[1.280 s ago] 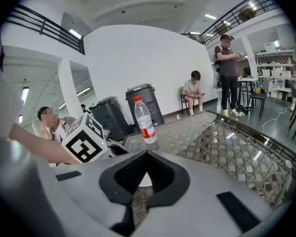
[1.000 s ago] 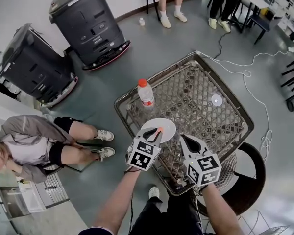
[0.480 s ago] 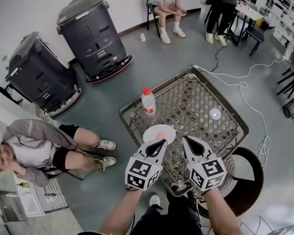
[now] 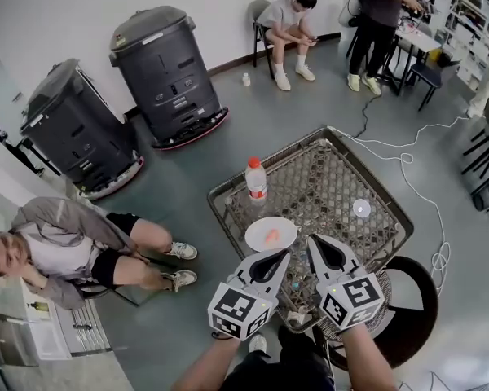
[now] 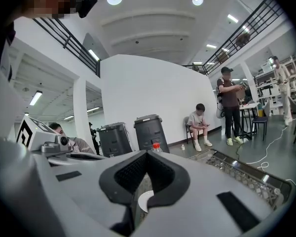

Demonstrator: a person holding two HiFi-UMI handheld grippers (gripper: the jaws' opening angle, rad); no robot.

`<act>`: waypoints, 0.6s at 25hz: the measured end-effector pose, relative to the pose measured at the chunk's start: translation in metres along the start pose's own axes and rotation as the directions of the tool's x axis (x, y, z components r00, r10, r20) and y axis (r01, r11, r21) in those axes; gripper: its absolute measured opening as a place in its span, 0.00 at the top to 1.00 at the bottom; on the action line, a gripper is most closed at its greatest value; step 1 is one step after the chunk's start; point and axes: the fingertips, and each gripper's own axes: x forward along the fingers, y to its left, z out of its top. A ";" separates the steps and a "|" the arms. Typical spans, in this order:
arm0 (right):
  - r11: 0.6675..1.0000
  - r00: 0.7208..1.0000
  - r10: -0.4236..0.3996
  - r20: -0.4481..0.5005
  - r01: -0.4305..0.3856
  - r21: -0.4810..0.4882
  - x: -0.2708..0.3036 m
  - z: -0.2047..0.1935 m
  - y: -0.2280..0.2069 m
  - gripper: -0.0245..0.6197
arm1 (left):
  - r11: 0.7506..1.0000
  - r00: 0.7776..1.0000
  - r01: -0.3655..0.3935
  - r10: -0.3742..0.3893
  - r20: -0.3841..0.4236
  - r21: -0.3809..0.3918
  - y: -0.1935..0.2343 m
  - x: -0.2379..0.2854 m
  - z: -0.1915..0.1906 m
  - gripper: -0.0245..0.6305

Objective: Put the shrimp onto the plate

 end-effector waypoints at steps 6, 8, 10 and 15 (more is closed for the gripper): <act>1.000 1.000 0.004 0.022 -0.003 -0.013 -0.006 0.009 0.005 0.96 | 1.000 1.000 -0.009 0.008 0.014 0.012 -0.003 -0.006 0.011 0.95; 1.000 1.000 0.009 0.026 -0.008 -0.018 -0.007 0.013 0.007 0.96 | 1.000 1.000 -0.011 0.011 0.014 0.013 -0.003 -0.007 0.015 0.95; 1.000 1.000 0.011 0.027 -0.010 -0.022 -0.007 0.016 0.009 0.96 | 1.000 1.000 -0.012 0.012 0.013 0.014 -0.003 -0.009 0.017 0.95; 1.000 0.999 0.010 0.032 -0.010 -0.027 -0.008 0.017 0.012 0.96 | 1.000 1.000 -0.022 0.021 0.016 0.013 0.000 -0.013 0.017 0.95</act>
